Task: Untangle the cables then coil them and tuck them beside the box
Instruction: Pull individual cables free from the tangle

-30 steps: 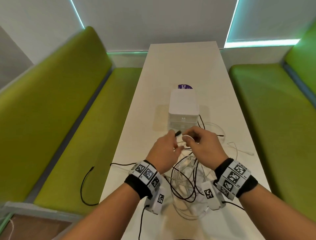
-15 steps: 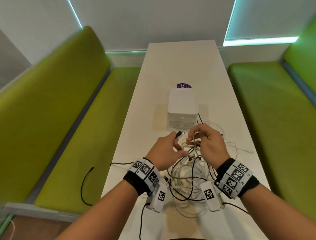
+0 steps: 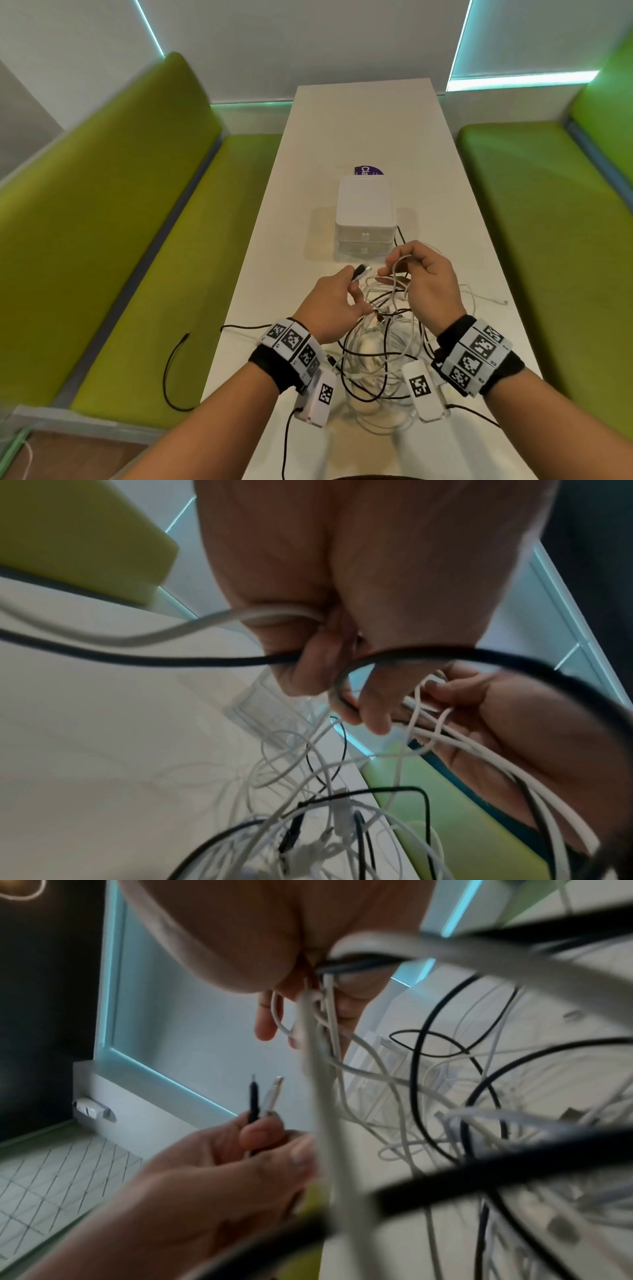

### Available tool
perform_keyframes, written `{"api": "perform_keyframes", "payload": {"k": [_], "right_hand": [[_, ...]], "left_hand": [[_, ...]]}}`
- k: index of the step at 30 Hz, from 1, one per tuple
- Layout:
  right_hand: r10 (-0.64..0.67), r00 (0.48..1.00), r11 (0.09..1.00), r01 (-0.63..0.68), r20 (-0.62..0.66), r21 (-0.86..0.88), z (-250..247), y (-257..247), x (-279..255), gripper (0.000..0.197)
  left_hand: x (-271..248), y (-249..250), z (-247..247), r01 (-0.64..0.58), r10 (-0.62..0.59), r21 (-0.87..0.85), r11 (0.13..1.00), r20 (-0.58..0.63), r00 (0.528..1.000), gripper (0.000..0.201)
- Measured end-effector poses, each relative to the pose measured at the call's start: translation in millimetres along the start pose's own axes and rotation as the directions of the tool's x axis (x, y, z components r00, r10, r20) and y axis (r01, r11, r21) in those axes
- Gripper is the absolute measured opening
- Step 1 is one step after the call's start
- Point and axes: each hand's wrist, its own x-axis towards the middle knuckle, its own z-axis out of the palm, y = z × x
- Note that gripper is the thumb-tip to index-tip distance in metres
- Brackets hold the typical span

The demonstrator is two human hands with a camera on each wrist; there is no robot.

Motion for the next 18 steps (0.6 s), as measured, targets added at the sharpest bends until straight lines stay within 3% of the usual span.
{"api": "perform_keyframes", "payload": {"k": [3,7,9,12,15,18], "right_hand": [[-0.043,0.999,0.993,0.044,0.012,-0.112,-8.7,4.2,2.2,0.035],[0.022,0.997,0.966,-0.001,0.077,-0.260,-24.4,8.0,6.9,0.030],[-0.030,0.999,0.905,0.041,0.033,-0.424,-31.3,8.6,9.4,0.031],[-0.037,0.998,0.885,0.010,-0.049,-0.465,-41.1,11.0,13.7,0.030],[0.010,0.999,0.881,-0.034,-0.053,-0.473,-47.6,9.5,15.5,0.029],[0.099,0.989,0.966,-0.071,0.106,-0.248,-41.8,-4.5,11.6,0.031]], "left_hand": [[-0.4,-2.5,-18.0,-0.003,0.001,-0.036,0.999,-0.059,0.998,0.026],[-1.2,-11.6,-41.2,0.018,-0.023,-0.030,0.999,-0.164,0.986,0.022],[-2.5,-17.1,-48.3,0.040,-0.040,-0.008,0.999,-0.233,0.972,0.028],[-3.6,-25.8,-56.9,0.094,-0.096,-0.021,0.995,-0.337,0.937,0.031],[-7.9,-27.3,-58.9,0.111,-0.101,0.017,0.994,-0.294,0.950,0.034],[-16.0,-16.9,-58.4,0.037,-0.046,-0.078,0.996,-0.119,0.992,0.043]]}}
